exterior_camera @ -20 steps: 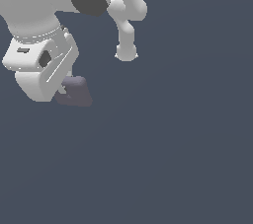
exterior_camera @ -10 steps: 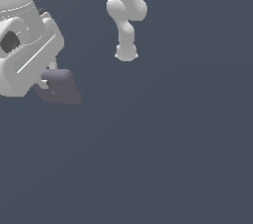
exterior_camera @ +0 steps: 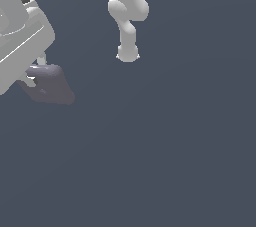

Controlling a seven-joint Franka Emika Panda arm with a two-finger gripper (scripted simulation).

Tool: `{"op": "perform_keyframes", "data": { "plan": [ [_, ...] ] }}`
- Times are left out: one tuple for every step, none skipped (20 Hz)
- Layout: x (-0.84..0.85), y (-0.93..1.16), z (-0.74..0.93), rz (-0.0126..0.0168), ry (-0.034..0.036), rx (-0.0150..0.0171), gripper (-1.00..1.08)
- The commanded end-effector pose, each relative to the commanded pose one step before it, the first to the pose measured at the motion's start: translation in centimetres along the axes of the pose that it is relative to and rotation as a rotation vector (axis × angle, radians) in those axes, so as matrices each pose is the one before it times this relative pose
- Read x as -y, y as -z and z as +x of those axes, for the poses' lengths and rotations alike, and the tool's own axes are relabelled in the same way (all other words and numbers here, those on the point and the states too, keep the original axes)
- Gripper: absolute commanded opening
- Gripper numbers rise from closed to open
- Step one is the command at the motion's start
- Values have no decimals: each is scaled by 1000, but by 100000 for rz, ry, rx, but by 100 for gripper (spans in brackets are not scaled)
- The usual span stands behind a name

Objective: Pick up the object and move it to a goal position.

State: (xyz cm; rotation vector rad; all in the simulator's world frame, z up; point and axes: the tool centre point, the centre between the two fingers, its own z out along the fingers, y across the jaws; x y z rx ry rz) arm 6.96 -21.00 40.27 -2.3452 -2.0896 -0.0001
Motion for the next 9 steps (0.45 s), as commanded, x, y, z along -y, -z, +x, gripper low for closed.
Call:
{"op": "perform_keyframes", "data": {
  "plan": [
    [-206,372,-134,-33,15,6,-100],
    [-58,93,-39,0,0,0,-100],
    [-50,79,-33,0,0,0,-100],
    [-43,69,-13,4,-7,48,-100],
    [-34,53,-22,0,0,0,-100],
    [-26,40,-17,0,0,0,-100],
    [-19,29,-12,0,0,0,-100],
    [-11,17,-7,0,0,0,-100],
    [-4,6,-2,0,0,0,-100]
  ]
}}
